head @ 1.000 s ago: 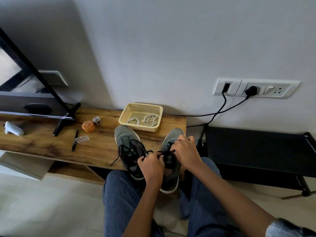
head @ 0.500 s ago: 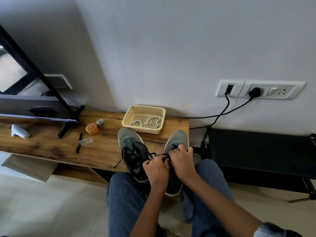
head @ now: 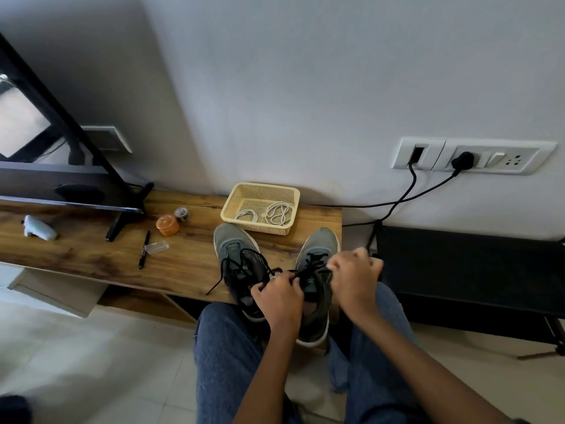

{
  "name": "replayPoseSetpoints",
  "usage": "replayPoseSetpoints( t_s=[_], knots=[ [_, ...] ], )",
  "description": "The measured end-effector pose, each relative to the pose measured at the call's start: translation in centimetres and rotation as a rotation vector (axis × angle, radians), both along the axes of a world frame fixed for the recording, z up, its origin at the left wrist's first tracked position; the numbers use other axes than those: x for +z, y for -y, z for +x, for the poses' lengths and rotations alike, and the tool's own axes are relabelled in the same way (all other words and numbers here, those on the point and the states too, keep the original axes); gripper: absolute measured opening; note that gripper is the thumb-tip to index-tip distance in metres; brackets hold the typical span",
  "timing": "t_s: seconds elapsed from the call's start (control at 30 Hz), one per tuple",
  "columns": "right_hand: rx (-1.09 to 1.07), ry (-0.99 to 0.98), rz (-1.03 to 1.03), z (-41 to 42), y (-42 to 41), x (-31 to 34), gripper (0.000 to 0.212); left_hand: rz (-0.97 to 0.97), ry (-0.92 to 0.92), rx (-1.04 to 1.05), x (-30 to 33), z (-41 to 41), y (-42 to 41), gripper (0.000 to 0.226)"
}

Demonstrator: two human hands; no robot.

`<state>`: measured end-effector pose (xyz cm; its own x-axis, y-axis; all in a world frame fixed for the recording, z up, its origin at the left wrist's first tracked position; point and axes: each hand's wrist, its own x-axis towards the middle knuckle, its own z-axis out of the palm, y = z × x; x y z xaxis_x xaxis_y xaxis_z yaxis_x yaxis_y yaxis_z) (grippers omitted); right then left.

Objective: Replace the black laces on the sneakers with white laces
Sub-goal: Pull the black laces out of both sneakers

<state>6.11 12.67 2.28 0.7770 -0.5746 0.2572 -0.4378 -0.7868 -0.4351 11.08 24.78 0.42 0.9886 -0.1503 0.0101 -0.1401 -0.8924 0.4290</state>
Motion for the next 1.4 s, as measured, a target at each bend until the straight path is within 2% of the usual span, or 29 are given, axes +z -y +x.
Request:
replayPoseSetpoints(
  t_s=[0.1, 0.17, 0.3, 0.4, 0.53, 0.6, 0.7, 0.77, 0.87, 0.93, 1.03, 1.17, 1.27, 1.33, 1.4],
  knots=[
    [-0.241, 0.11, 0.177, -1.2, 2.4, 0.5, 0.017, 0.007, 0.007, -0.029, -0.2, 0.1, 0.0, 0.02],
    [-0.3, 0.084, 0.24, -1.5, 2.9, 0.4, 0.019, -0.009, 0.02, -0.049, -0.4, -0.3, 0.3, 0.019],
    [-0.173, -0.068, 0.18, -1.3, 1.8, 0.2, 0.014, 0.005, 0.014, -0.045, -0.4, -0.2, 0.2, 0.02],
    [0.042, -0.118, 0.041, -0.6, 0.1, 0.7, 0.03, 0.031, -0.003, -0.071, 0.0, 0.0, 0.1, 0.022],
    [0.232, -0.309, -0.145, 0.7, -2.1, 0.1, 0.026, 0.063, -0.018, -0.096, 0.1, -0.3, 0.3, 0.023],
    [0.213, -0.354, -0.179, 1.2, -2.7, -0.1, 0.013, 0.055, -0.018, -0.104, 0.0, -0.3, 0.2, 0.023],
    [0.206, -0.353, -0.181, 1.6, -2.9, -0.6, 0.018, 0.04, -0.009, -0.104, -0.1, -0.2, 0.1, 0.023],
    [0.227, -0.303, -0.103, 1.3, -2.7, -1.1, 0.011, 0.043, -0.016, -0.1, 0.0, -0.3, 0.1, 0.022],
    [0.234, -0.236, -0.019, 0.5, -2.3, -1.8, 0.018, 0.046, -0.019, -0.097, -0.2, -0.4, 0.2, 0.022],
    [0.199, -0.174, 0.044, -0.2, -2.0, -1.8, 0.012, 0.029, -0.012, -0.081, -0.3, -0.5, 0.2, 0.022],
    [0.127, -0.12, 0.14, -1.0, -1.1, -1.3, 0.016, 0.027, -0.018, -0.071, -0.3, -0.4, 0.2, 0.021],
    [-0.066, -0.02, 0.239, -2.4, 0.8, -1.2, 0.011, 0.001, -0.021, -0.073, -0.4, -0.6, 0.4, 0.02],
    [-0.139, -0.062, 0.305, -2.8, 0.6, -1.2, 0.009, -0.004, -0.013, -0.077, -0.6, -0.9, 0.6, 0.02],
    [-0.106, -0.156, 0.237, -2.8, 0.2, -0.9, 0.008, -0.012, -0.006, -0.077, -0.5, -0.8, 0.5, 0.019],
    [-0.01, -0.233, 0.144, -2.6, -0.3, -0.6, 0.018, 0.003, -0.002, -0.081, -0.4, -0.7, 0.4, 0.02]
  ],
)
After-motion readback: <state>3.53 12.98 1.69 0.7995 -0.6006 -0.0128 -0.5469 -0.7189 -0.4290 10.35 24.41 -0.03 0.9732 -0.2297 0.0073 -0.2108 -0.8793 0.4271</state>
